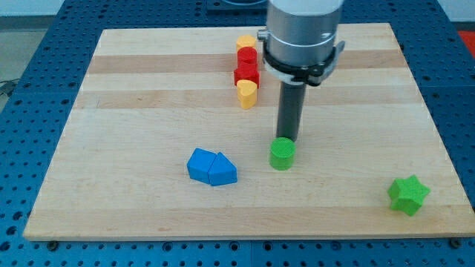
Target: Push the green circle into the green star
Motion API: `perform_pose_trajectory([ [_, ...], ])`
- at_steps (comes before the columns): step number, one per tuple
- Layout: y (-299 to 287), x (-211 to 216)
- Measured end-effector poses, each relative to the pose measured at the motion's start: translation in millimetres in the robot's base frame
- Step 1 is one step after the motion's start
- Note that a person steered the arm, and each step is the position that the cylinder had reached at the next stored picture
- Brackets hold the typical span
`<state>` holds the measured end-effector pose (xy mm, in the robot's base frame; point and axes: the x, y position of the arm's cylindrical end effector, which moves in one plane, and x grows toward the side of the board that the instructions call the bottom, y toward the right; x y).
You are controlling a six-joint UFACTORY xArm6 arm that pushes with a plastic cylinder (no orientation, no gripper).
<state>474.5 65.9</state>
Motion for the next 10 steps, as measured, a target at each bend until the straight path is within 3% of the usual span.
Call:
perform_pose_trajectory([
  [2, 2.8, -7.2],
  [3, -10.5, -31.8],
  [6, -61.6, -27.3],
  [9, -40.7, 3.0],
  [10, -9.8, 41.6],
])
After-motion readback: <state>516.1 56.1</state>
